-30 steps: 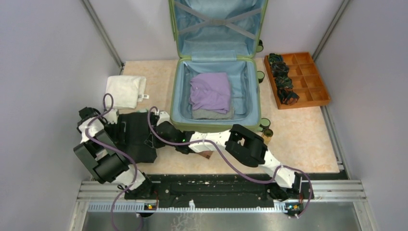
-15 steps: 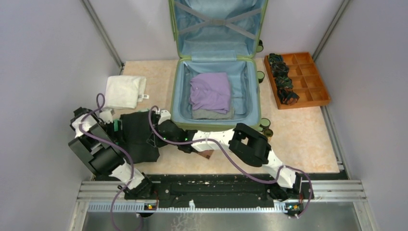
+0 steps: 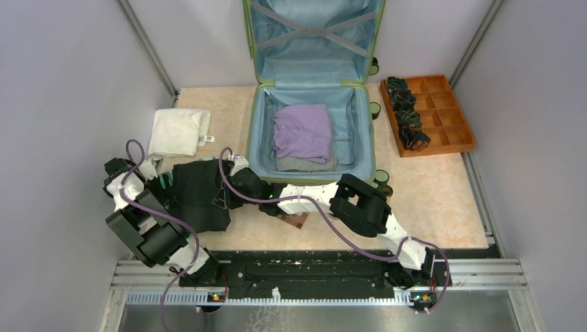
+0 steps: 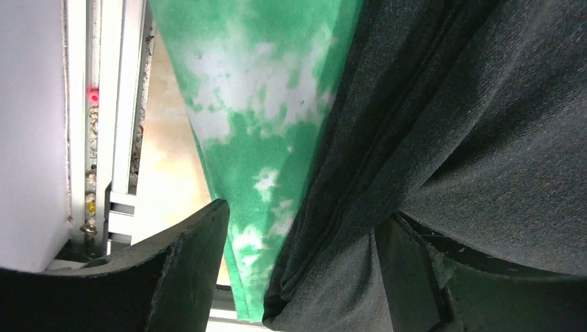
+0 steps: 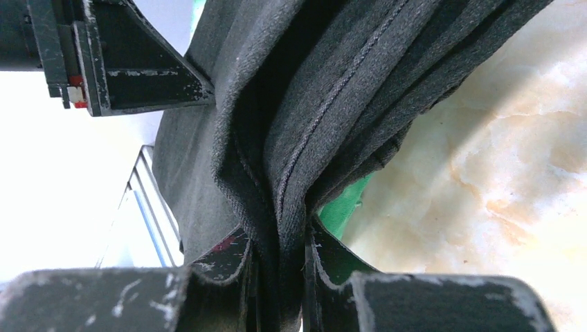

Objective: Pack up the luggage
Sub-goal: Pick up the clothes from the corner of the board.

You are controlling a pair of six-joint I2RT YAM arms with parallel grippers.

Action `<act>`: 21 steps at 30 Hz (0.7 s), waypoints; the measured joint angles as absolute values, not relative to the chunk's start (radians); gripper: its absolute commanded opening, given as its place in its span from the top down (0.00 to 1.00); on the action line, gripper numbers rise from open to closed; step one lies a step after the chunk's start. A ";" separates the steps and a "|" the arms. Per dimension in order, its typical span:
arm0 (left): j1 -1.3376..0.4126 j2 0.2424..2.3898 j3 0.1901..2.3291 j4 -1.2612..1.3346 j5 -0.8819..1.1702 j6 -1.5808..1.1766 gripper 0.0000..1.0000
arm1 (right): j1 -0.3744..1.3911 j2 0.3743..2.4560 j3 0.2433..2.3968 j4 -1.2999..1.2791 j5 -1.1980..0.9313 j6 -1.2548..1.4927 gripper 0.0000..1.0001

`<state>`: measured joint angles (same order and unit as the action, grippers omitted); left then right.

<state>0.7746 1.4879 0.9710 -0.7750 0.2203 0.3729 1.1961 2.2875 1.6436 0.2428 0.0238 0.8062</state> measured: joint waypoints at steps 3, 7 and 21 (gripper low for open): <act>0.793 1.454 0.955 -0.754 0.247 0.332 0.12 | 1.190 2.288 1.644 0.241 0.011 0.810 1.00; 0.818 1.426 0.955 -0.655 0.314 0.326 0.12 | 1.174 2.287 1.644 0.223 -0.014 0.816 1.00; 0.824 1.416 0.933 -0.514 0.344 0.368 0.26 | 1.160 2.287 1.644 0.202 -0.046 0.824 1.00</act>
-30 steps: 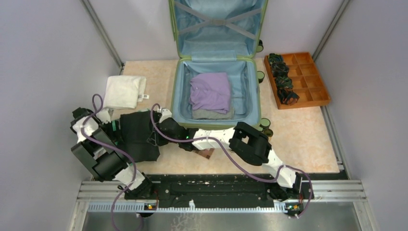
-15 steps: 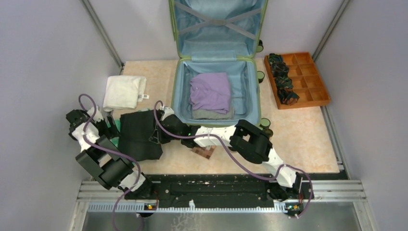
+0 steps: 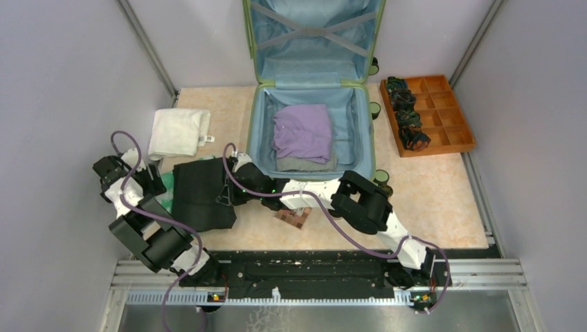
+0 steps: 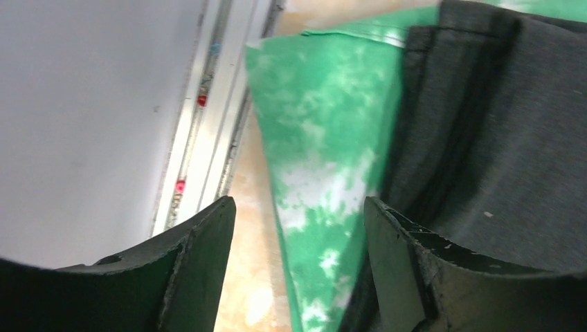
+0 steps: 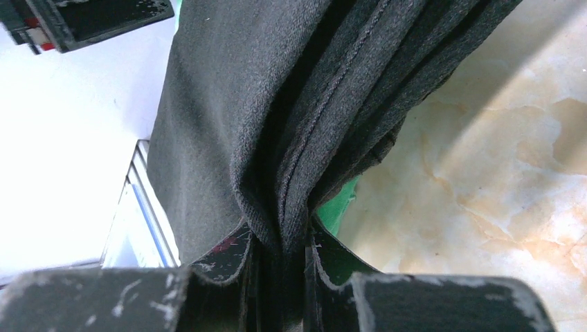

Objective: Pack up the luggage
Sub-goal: Pick up the clothes from the corner of the board, then place the clothes in the luggage.

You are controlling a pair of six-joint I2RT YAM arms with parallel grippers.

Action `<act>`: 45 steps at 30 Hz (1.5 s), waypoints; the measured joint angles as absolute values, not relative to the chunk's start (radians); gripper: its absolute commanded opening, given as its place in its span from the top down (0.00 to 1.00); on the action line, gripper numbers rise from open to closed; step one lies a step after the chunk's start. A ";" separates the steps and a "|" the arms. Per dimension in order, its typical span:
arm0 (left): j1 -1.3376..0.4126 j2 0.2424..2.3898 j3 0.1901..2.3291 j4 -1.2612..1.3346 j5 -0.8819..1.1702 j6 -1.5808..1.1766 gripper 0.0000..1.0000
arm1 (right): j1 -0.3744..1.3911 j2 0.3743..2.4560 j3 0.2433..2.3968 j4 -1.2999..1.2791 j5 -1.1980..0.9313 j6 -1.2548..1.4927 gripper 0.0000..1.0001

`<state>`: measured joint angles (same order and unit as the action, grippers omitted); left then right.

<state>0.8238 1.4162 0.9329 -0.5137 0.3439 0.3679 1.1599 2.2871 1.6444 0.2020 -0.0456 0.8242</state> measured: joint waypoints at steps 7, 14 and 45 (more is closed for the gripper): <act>0.803 1.544 0.878 -0.382 0.206 0.377 0.21 | 1.147 2.287 1.665 0.187 -0.090 0.841 1.00; 0.799 1.553 0.862 -0.343 0.208 0.395 0.21 | 1.100 2.287 1.760 0.147 -0.231 0.868 1.00; 0.791 1.565 0.870 -0.335 0.208 0.448 0.21 | 0.813 2.291 2.325 -0.207 -0.568 0.822 1.00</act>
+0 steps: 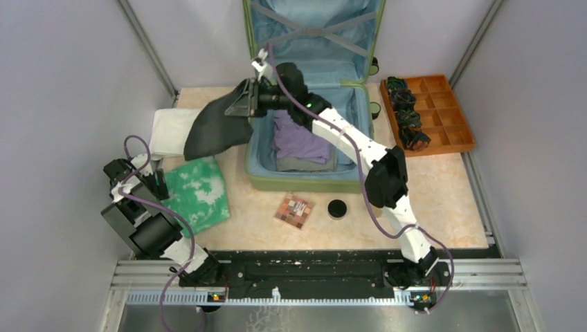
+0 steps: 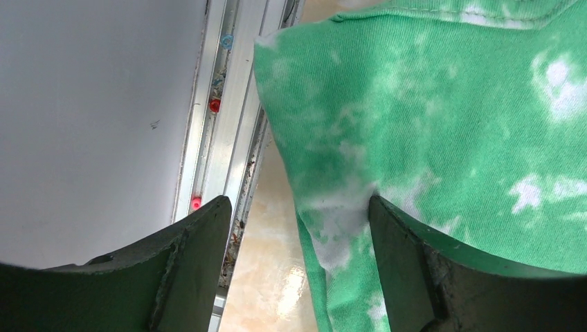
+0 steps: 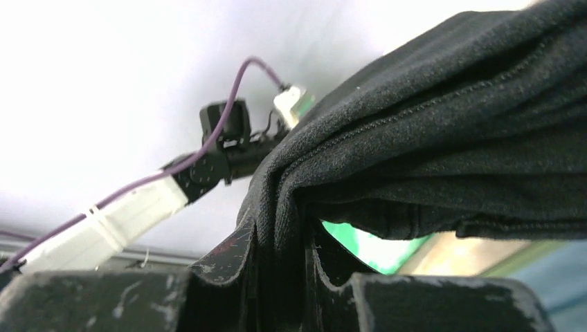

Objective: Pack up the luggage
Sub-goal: Place the clothes in the luggage.

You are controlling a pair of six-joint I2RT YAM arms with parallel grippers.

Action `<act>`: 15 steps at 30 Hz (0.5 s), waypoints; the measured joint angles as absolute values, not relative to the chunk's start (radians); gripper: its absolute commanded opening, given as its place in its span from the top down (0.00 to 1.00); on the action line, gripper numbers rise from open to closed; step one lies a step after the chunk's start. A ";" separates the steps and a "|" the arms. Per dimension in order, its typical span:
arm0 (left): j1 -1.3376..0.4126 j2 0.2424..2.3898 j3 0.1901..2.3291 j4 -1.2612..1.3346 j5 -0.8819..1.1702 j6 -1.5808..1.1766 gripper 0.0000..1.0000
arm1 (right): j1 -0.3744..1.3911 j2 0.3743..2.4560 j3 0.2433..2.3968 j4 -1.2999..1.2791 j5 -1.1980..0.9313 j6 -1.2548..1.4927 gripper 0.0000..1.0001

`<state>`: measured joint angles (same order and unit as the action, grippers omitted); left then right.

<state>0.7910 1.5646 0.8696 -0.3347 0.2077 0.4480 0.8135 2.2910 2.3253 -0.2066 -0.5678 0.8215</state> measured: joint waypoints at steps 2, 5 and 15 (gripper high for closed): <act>0.791 1.565 0.870 -0.335 0.208 0.448 0.21 | 0.760 2.287 2.333 -0.188 -0.586 0.829 1.00; 0.791 1.567 0.870 -0.335 0.208 0.449 0.21 | 0.664 2.286 2.333 -0.180 -0.602 0.839 1.00; 0.791 1.572 0.870 -0.335 0.208 0.452 0.21 | 0.385 2.283 2.289 -0.226 -0.624 0.829 1.00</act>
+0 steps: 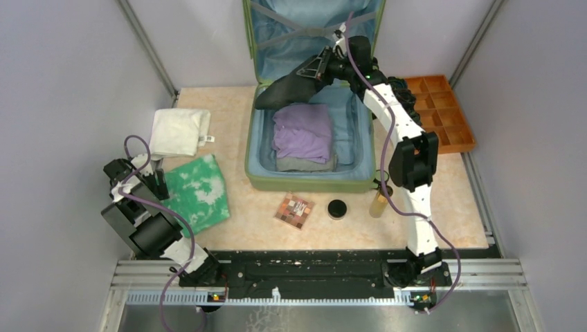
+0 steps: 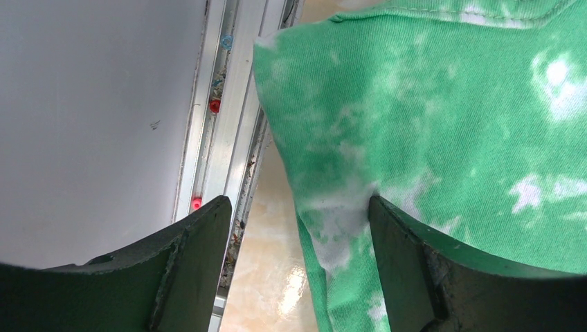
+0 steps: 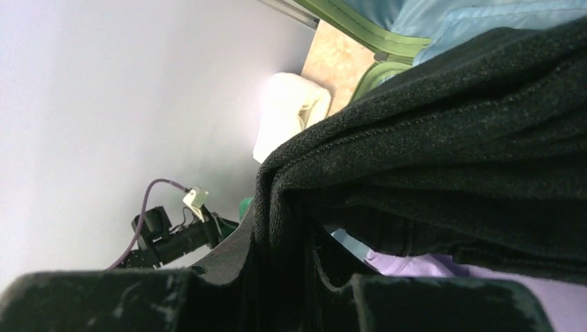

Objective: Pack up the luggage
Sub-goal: Place the clothes in the luggage.

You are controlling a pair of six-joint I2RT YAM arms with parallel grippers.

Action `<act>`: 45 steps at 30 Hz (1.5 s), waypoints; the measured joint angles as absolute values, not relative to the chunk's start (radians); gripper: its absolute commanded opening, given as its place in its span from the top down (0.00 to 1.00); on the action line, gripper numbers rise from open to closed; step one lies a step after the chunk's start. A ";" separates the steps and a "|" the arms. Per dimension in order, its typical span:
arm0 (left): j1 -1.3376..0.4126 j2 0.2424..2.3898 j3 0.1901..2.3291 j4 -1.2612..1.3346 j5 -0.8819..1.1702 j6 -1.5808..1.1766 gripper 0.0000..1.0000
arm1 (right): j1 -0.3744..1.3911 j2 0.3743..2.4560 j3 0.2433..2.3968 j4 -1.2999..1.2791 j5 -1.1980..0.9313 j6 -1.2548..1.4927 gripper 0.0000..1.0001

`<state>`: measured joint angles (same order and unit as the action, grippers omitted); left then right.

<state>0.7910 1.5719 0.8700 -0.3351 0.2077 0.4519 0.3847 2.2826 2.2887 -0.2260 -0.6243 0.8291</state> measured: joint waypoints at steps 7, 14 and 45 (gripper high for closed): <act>0.791 1.573 0.870 -0.336 0.208 0.453 0.21 | 0.369 2.284 2.292 -0.255 -0.691 0.814 1.00; 0.791 1.573 0.872 -0.337 0.208 0.454 0.21 | 0.379 2.281 2.217 -0.213 -0.765 0.771 1.00; 0.791 1.564 0.878 -0.345 0.212 0.472 0.20 | 0.384 2.139 1.878 -0.678 -0.333 0.325 0.16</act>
<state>0.7906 1.5642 0.8776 -0.3450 0.2119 0.4725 0.3843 2.1387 1.8778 -0.6785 -0.3328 0.3252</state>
